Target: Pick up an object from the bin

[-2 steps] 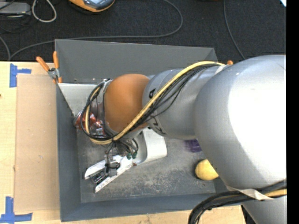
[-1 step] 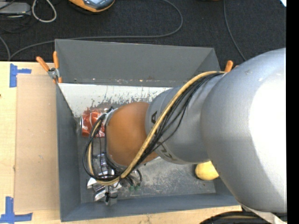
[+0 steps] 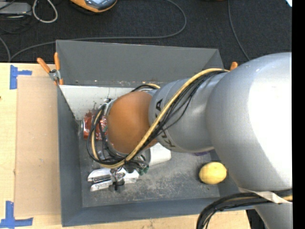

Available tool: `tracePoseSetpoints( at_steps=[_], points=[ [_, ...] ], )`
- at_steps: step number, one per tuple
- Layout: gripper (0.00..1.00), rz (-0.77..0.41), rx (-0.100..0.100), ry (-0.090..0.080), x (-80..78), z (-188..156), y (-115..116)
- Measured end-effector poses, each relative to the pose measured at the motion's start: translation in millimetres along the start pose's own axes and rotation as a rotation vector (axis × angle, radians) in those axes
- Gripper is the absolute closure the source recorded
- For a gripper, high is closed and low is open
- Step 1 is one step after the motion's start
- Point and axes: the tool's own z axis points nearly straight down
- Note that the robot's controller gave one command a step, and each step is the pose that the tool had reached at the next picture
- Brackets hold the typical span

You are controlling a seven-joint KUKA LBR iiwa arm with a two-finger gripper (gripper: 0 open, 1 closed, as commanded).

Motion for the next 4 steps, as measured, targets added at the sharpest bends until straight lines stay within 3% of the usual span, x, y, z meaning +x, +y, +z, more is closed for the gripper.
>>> tracePoseSetpoints(
  at_steps=[1, 2, 3, 4],
  points=[
    [1.00, 0.001, 0.000, 0.000, 0.0, 0, 0],
    [1.00, -0.073, 0.004, 0.002, -8.3, 0, 34],
    [1.00, -0.068, 0.003, 0.005, -13.2, 0, 44],
    [1.00, -0.078, 0.006, 0.011, 10.1, -99, 39]
  ],
)
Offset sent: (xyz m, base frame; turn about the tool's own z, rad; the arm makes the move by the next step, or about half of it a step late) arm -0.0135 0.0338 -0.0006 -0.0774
